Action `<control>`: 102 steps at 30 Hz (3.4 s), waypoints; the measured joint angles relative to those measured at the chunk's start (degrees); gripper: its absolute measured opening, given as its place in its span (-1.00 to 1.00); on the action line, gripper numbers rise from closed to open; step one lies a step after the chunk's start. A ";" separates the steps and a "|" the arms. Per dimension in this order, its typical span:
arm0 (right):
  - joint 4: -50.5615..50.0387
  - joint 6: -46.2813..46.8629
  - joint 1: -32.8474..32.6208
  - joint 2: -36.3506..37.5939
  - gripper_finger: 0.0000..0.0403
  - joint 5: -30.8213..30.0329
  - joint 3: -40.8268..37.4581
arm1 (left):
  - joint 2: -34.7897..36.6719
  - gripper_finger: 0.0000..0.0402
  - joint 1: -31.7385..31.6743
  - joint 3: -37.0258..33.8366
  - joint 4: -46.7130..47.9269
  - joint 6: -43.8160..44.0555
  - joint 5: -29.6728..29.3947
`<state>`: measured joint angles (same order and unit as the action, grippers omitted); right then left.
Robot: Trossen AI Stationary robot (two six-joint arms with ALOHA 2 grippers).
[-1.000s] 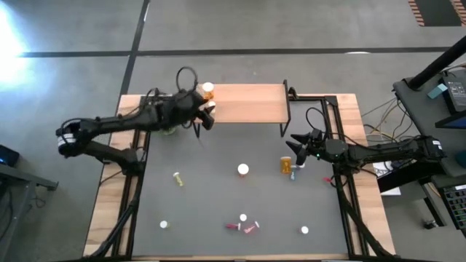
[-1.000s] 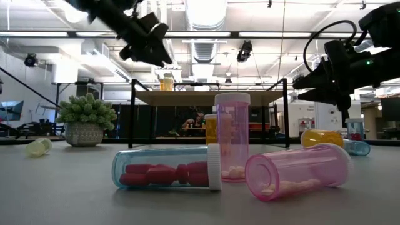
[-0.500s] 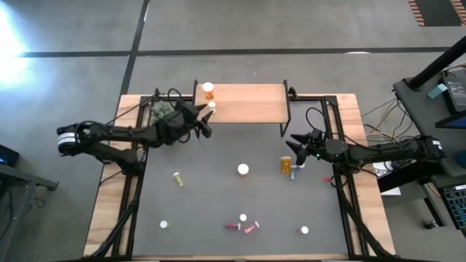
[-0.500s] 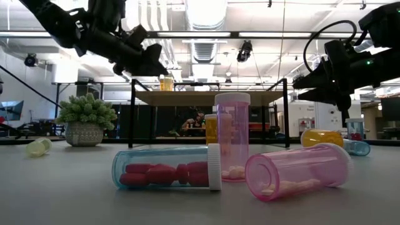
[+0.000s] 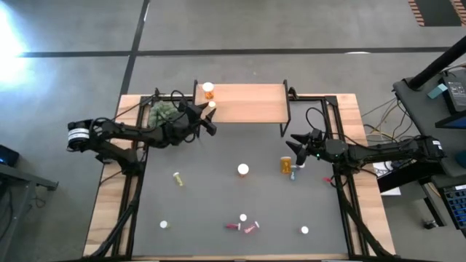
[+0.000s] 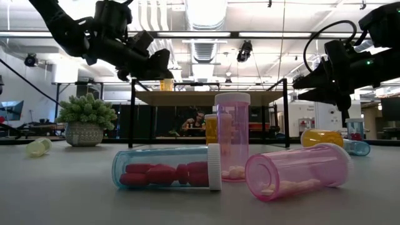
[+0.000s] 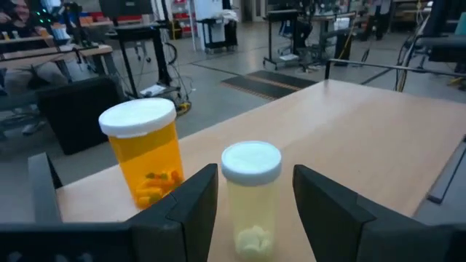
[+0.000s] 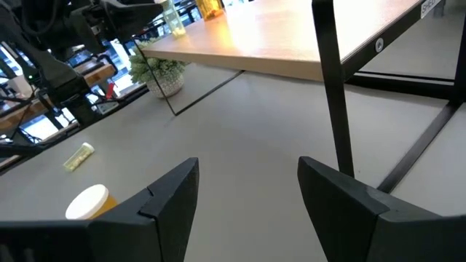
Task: Pick and place medicine bottles onto shelf by color
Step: Put the top yellow pill bottle to the right of the orange pill bottle on the shelf
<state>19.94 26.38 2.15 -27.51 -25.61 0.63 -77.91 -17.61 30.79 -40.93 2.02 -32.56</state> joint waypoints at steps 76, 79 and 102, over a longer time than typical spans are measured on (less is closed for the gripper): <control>0.00 0.01 0.00 -0.02 0.11 0.01 0.02 | -16.50 -0.55 0.13 21.20 7.17 8.12 -15.29; 0.00 0.01 0.00 -0.02 0.11 0.00 0.02 | -16.50 -0.55 -0.33 21.20 7.18 8.12 -15.52; 0.00 0.01 0.00 -0.02 0.11 0.02 0.02 | -16.50 -0.55 -1.55 21.61 10.24 8.20 -13.33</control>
<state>19.94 26.39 2.15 -27.53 -25.58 0.64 -94.41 -19.15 52.40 -30.69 10.22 -45.89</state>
